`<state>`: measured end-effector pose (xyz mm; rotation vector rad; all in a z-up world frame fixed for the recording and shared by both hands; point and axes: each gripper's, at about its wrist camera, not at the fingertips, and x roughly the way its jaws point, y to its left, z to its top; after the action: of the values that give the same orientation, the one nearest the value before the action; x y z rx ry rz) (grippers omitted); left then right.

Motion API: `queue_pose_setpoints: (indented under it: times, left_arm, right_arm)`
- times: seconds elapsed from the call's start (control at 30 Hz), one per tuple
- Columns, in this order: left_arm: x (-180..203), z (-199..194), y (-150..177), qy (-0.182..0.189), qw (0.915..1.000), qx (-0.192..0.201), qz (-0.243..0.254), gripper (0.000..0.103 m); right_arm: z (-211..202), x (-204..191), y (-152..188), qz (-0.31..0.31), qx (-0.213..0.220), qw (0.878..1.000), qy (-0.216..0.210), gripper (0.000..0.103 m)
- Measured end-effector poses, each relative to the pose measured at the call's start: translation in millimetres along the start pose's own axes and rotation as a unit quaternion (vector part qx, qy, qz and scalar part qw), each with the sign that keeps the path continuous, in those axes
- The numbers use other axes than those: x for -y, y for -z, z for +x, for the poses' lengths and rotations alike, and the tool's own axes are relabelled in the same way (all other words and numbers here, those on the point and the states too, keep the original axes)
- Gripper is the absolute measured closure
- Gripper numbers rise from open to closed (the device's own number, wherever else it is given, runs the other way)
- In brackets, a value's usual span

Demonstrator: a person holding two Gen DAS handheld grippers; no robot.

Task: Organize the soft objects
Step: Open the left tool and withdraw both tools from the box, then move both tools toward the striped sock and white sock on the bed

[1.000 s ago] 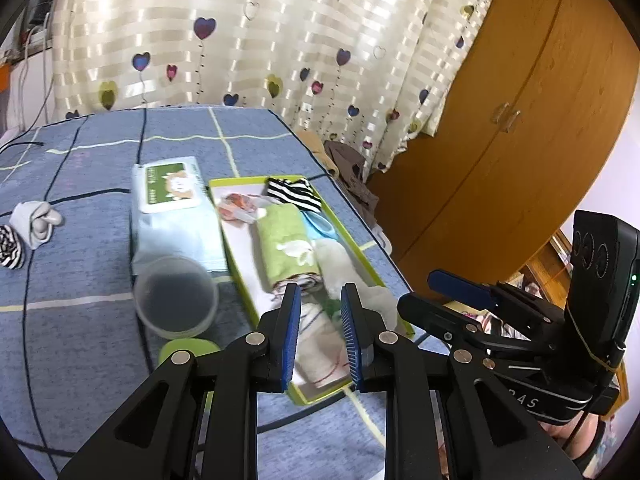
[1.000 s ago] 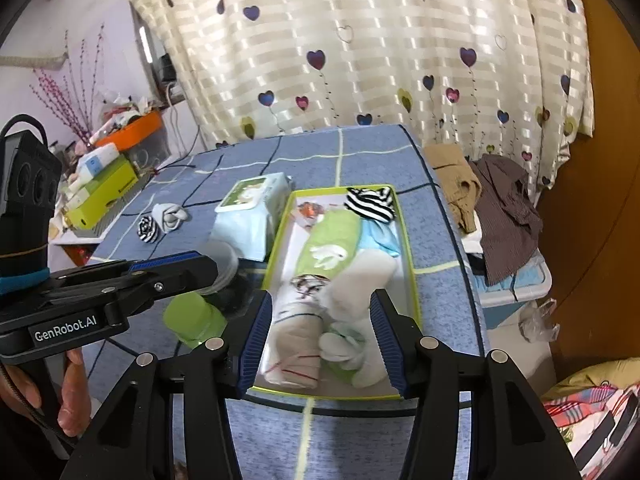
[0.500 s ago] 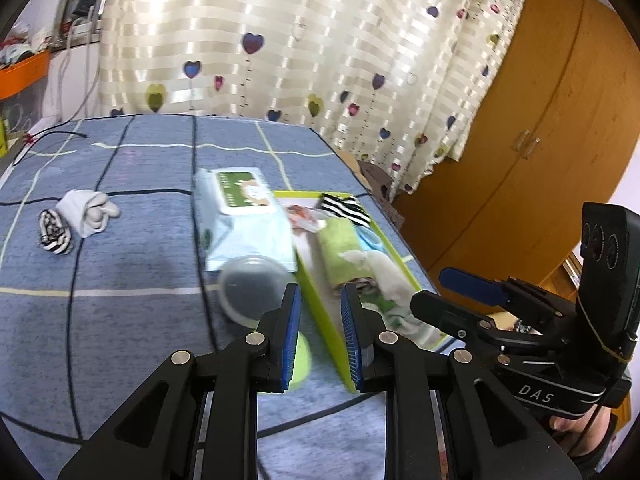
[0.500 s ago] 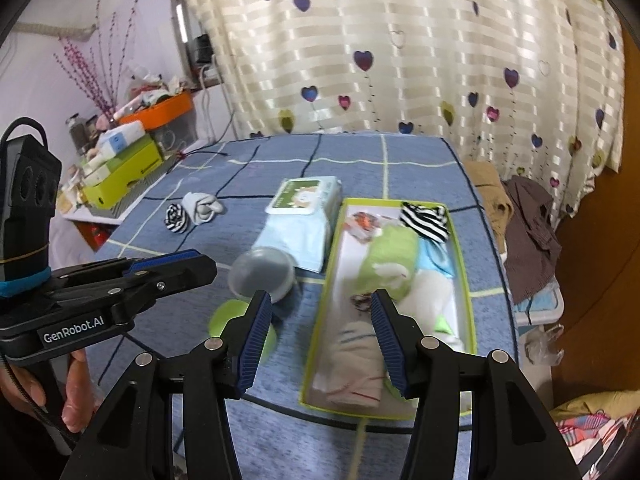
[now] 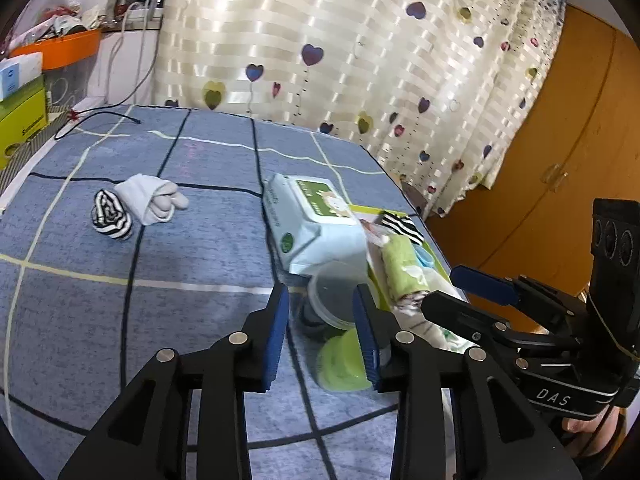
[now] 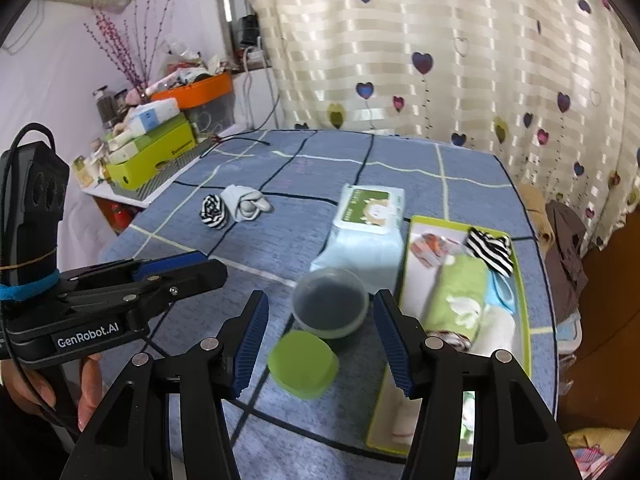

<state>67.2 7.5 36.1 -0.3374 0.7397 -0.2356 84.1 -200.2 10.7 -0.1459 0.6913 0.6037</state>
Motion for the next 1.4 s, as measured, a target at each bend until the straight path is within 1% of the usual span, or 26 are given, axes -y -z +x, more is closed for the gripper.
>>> queue_pose_setpoints:
  times: [0.27,0.4,0.73,0.87,0.97,1.17,1.4]
  left_arm:
    - [-19,-1,-3,-0.009,0.9999,0.002,-0.014,0.067]
    - [-28,-2,-3,-0.016,0.9996,0.004,-0.022,0.062]
    - [-60,-2,-7,-0.031,0.9985,0.005,-0.045,0.062]
    - [-76,-3,-9,-0.034,0.9978,0.006,-0.056,0.062]
    - [-92,-5,-12,-0.043,0.9968,0.008,-0.066,0.062]
    - [-120,-7,-20,-0.070,0.9943,0.011,-0.079,0.062]
    - [-156,-2,-30,-0.082,0.9906,0.009,-0.109,0.062]
  right_arm:
    - [20,-15,-15,-0.019,-0.008,1.000,-0.018,0.048]
    - [31,-23,-22,-0.029,-0.011,0.999,-0.028,0.048]
    - [60,-47,-43,-0.063,-0.028,0.996,-0.050,0.048]
    - [74,-57,-55,-0.079,-0.033,0.995,-0.058,0.048]
    - [86,-64,-65,-0.088,-0.039,0.993,-0.065,0.048]
    - [115,-79,-85,-0.102,-0.057,0.990,-0.084,0.048]
    - [149,-98,-110,-0.133,-0.079,0.983,-0.100,0.048]
